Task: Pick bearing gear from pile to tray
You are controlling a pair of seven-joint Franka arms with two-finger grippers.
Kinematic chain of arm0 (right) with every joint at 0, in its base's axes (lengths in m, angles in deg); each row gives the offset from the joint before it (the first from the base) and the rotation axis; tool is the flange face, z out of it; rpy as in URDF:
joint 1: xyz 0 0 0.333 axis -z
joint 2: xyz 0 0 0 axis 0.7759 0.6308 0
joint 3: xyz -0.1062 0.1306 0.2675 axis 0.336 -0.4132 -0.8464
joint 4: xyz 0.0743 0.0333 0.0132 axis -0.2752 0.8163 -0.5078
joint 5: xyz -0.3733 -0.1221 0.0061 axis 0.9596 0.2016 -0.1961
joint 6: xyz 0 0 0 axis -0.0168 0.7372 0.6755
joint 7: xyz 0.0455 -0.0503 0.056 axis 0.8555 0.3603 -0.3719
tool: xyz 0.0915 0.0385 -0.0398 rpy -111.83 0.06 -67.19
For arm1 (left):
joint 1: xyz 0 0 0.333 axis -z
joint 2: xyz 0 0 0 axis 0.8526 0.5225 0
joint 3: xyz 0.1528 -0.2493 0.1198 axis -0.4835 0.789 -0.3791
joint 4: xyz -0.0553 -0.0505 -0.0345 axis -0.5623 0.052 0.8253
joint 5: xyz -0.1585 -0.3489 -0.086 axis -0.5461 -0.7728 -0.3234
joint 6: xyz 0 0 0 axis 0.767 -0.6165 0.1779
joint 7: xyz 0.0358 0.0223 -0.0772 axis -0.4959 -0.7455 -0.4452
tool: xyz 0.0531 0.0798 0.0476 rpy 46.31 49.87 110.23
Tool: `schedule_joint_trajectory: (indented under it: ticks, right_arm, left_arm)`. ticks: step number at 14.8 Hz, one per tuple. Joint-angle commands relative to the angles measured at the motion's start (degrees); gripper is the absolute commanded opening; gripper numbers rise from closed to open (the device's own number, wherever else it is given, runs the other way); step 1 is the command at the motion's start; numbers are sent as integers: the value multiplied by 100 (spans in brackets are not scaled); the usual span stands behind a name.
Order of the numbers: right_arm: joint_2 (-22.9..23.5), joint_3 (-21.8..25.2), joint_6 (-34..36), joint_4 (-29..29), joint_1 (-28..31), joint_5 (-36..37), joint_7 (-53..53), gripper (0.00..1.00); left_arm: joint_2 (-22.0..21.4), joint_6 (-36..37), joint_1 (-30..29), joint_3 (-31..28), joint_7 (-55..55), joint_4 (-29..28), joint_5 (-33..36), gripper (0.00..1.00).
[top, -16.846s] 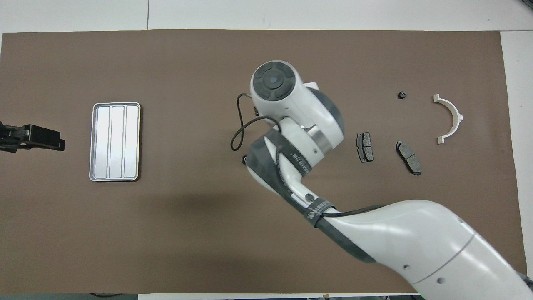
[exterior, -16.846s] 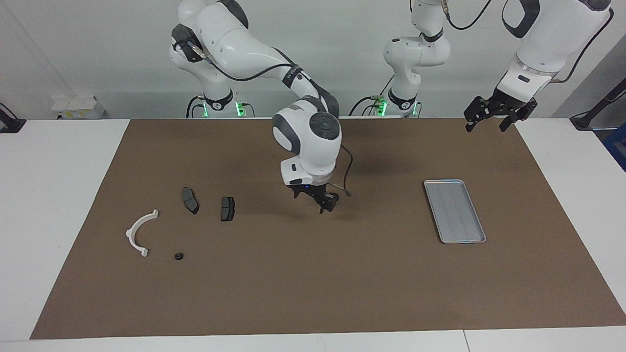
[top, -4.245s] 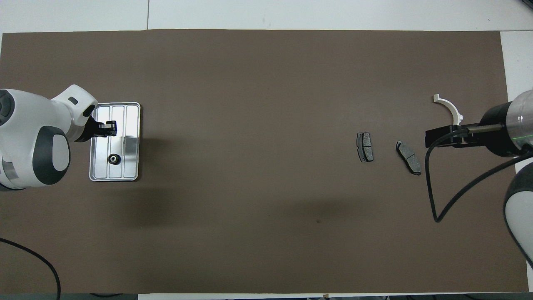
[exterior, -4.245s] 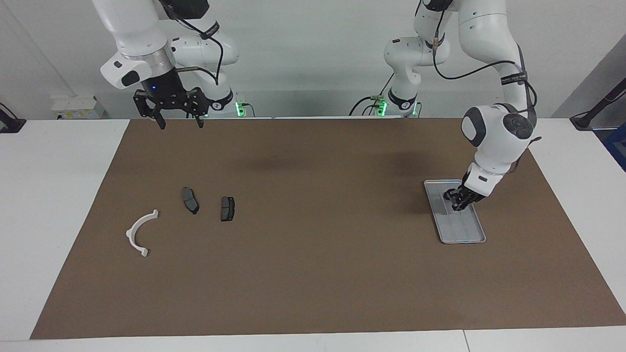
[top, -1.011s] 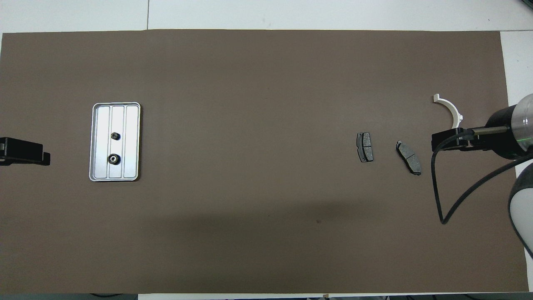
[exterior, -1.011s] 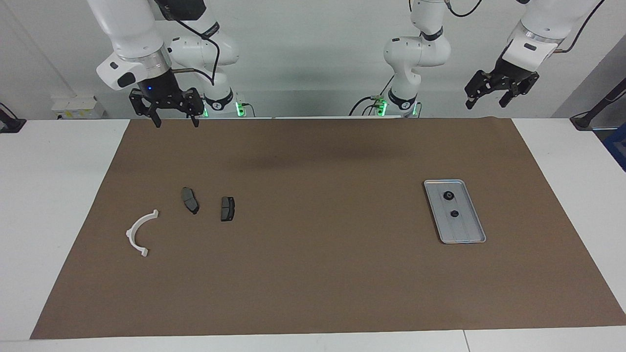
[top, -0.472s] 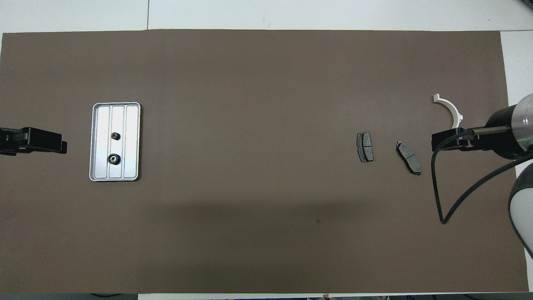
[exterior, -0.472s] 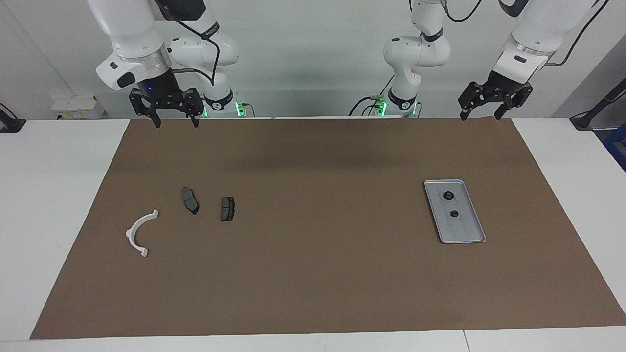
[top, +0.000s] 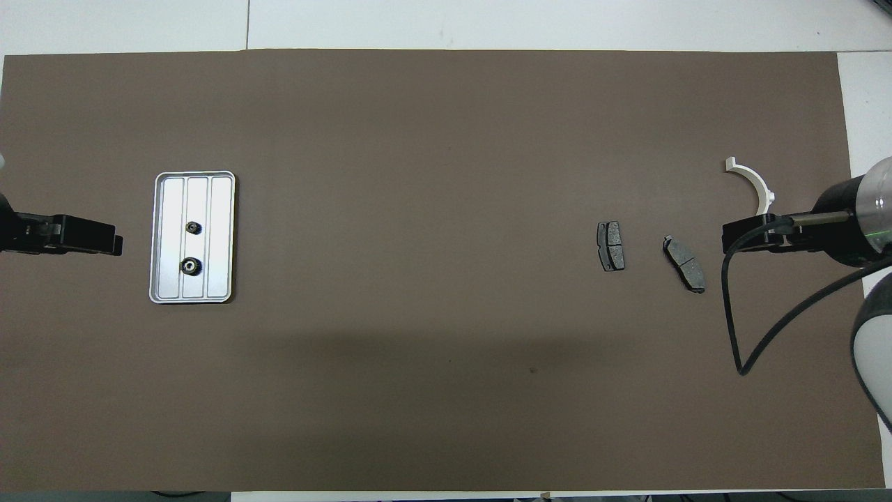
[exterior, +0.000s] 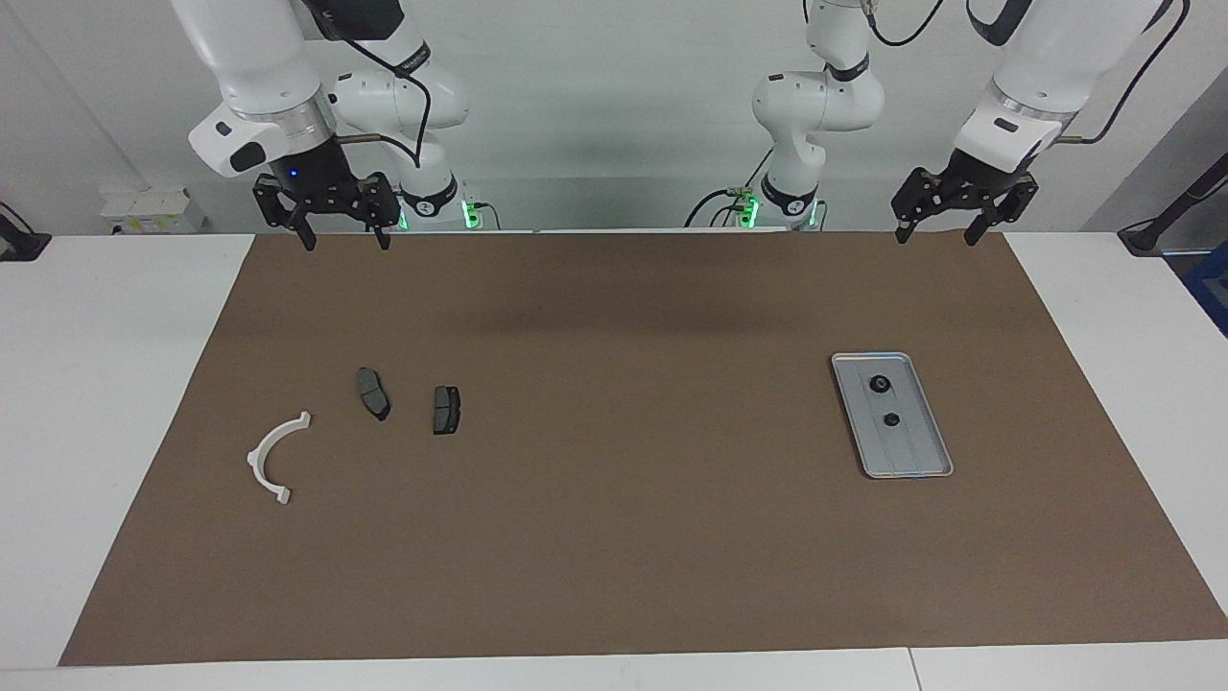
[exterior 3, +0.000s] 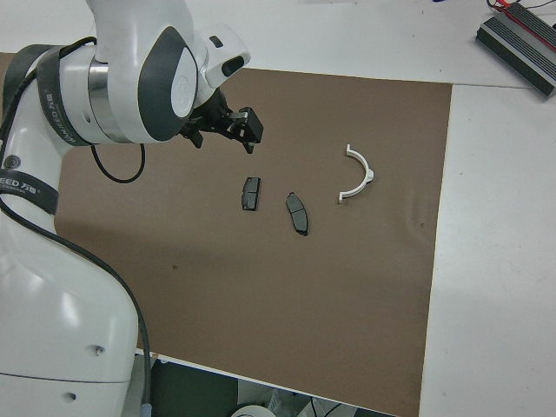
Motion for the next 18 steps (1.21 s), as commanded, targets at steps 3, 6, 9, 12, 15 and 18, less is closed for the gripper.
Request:
schedule_joint_trajectory:
  ticks: [3, 6, 9, 12, 15, 18]
  right_arm:
    - [-30, -19, 22, 10, 21, 45, 89, 100]
    - [-30, -28, 22, 10, 21, 45, 89, 100]
    - [-30, -28, 22, 2, 21, 37, 89, 100]
    - [-30, -28, 13, 2, 21, 37, 89, 100]
    - [-30, -28, 13, 10, 21, 28, 89, 100]
    - [-30, -28, 22, 2, 21, 28, 89, 100]
  left_arm:
    - [-252, -342, 61, -41, 388, -503, 45, 100]
    - [-287, -439, 61, -41, 583, -582, 45, 100]
    - [-305, -430, 61, -41, 609, -600, 36, 100]
    - [-305, -439, 35, -41, 740, -591, 27, 100]
    - [-313, -422, 26, -41, 715, -591, 36, 100]
    - [-313, -413, 26, -41, 330, -600, 36, 100]
